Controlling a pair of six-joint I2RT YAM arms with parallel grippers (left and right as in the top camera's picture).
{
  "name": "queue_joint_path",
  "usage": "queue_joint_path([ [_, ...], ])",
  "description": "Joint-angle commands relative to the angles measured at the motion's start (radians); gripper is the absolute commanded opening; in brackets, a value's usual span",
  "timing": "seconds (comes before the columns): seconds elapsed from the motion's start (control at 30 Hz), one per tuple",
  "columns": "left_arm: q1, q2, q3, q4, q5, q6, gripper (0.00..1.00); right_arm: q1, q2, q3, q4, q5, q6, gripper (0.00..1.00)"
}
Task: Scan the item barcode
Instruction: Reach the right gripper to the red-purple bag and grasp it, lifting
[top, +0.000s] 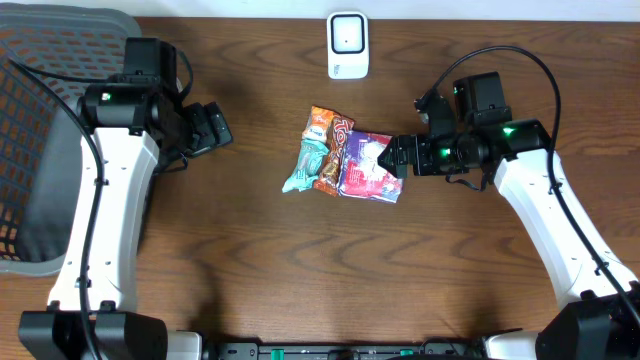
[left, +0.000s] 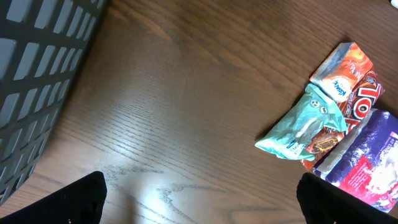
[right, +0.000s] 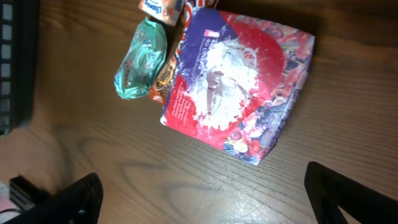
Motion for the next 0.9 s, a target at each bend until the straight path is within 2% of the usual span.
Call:
queue_joint_path([
  [0.0,0.004,-0.007,0.002,-0.003,-0.009,0.002,0.98,0.005,-0.005,0.015,0.002,0.074,0.013,0.99],
  [0.13,0.004,-0.007,0.002,-0.003,-0.009,0.002,0.98,0.004,-0.002,0.008,0.022,0.204,0.013,0.99],
  [0.2,0.004,-0.007,0.002,-0.003,-0.009,0.002,0.98,0.003,0.003,0.005,0.046,0.203,0.047,0.89],
  [0.37,0.004,-0.007,0.002,-0.003,-0.009,0.002,0.98,0.004,0.097,-0.043,0.087,0.194,0.169,0.88],
  [0.43,0.004,-0.007,0.002,-0.003,-0.009,0.002,0.98,-0.005,0.186,-0.043,0.124,0.163,0.178,0.87],
  [0.57,0.004,-0.007,0.002,-0.003,-0.009,0.002,0.98,-0.071,0.330,-0.043,0.211,-0.086,0.157,0.80],
  [0.6,0.004,-0.007,0.002,-0.003,-0.009,0.002,0.98,-0.086,0.371,-0.043,0.218,-0.123,0.153,0.76],
  [0.63,0.004,-0.007,0.002,-0.003,-0.009,0.002,0.98,-0.095,0.429,-0.043,0.234,-0.207,0.086,0.64],
  [0.67,0.004,-0.007,0.002,-0.003,-0.009,0.002,0.98,-0.095,0.443,-0.043,0.235,-0.224,0.075,0.49],
  [0.7,0.004,-0.007,0.002,-0.003,-0.009,0.002,0.98,-0.097,0.437,-0.040,0.232,-0.220,0.072,0.25],
  [0.73,0.004,-0.007,0.002,-0.003,-0.009,0.002,0.98,-0.101,0.430,-0.031,0.232,-0.220,0.072,0.25],
  [0.8,0.004,-0.007,0.002,-0.003,-0.009,0.002,0.98,-0.110,0.396,0.019,0.194,-0.219,0.068,0.01],
  [0.87,0.004,-0.007,0.002,-0.003,-0.009,0.002,0.98,-0.111,0.353,0.090,0.105,-0.090,0.060,0.01],
])
